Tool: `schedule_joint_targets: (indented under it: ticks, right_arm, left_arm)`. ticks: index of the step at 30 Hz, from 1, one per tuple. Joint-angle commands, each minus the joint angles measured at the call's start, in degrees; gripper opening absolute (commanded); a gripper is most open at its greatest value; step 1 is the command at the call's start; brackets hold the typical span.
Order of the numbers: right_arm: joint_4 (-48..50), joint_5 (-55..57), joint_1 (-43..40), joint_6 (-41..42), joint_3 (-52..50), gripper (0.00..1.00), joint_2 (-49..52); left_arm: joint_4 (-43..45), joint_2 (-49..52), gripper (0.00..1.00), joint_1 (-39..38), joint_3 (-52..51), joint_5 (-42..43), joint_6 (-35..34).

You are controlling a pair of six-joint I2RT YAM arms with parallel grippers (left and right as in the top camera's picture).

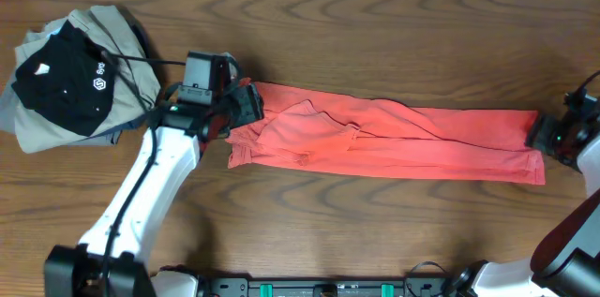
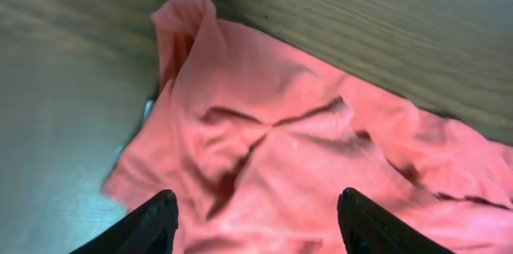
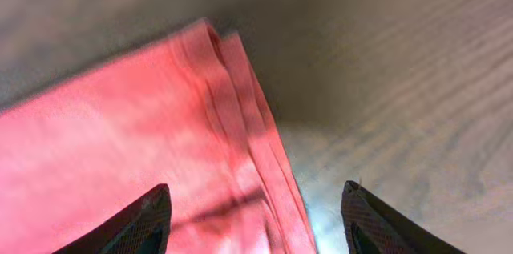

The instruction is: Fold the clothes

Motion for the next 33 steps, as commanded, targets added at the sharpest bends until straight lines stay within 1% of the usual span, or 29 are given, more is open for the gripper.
schedule_joint_targets:
  ticks: [1, 4, 10, 15, 20, 21, 23, 26, 30, 32, 33]
  right_arm:
    - [-1.99, -0.04, -1.84, -5.46, 0.22, 0.64, 2.19]
    - [-2.47, -0.09, -2.47, -5.49, 0.22, 0.59, 4.09]
    - [-1.53, -0.09, -2.38, -7.21, 0.22, 0.61, 6.60]
    - [-1.09, -0.72, -2.38, -7.17, 0.20, 0.61, 8.72]
    - [-0.02, -6.32, -1.99, -7.17, 0.20, 0.54, 10.27]
    - [0.20, -7.41, -1.81, -7.19, 0.20, 0.52, 10.27]
    - [0.42, -7.56, -1.44, -7.19, 0.20, 0.44, 10.27]
    - [0.28, -7.54, -1.49, -7.19, 0.20, 0.38, 10.27]
    - [0.07, -7.56, -1.49, -7.17, 0.20, 0.26, 10.27]
    - [0.07, -7.54, -1.49, -7.17, 0.20, 0.23, 10.27]
    - [0.07, -7.54, -1.49, -7.13, 0.20, 0.18, 10.27]
  left_arm:
    - [-3.32, -0.15, 0.66, 0.20, 0.44, -0.52, 0.76]
    - [-5.84, -0.09, 0.66, 0.20, 0.42, -0.55, 0.76]
    - [-6.86, -0.09, 0.66, 0.20, 0.42, -0.52, 0.76]
    - [-7.13, -0.09, 0.66, 0.20, 0.42, -0.52, 0.76]
    - [-7.30, -0.09, 0.66, 0.20, 0.42, -0.52, 0.76]
    - [-7.30, -0.09, 0.66, 0.20, 0.42, -0.52, 0.76]
    - [-7.32, -0.09, 0.66, 0.20, 0.42, -0.52, 0.76]
    - [-7.32, -0.09, 0.66, 0.20, 0.42, -0.52, 0.76]
    - [-7.72, -0.09, 0.66, 0.20, 0.42, -0.52, 0.76]
    - [-8.09, -0.09, 0.66, 0.20, 0.42, -0.52, 0.76]
    - [-8.22, -0.09, 0.66, 0.20, 0.42, -0.52, 0.76]
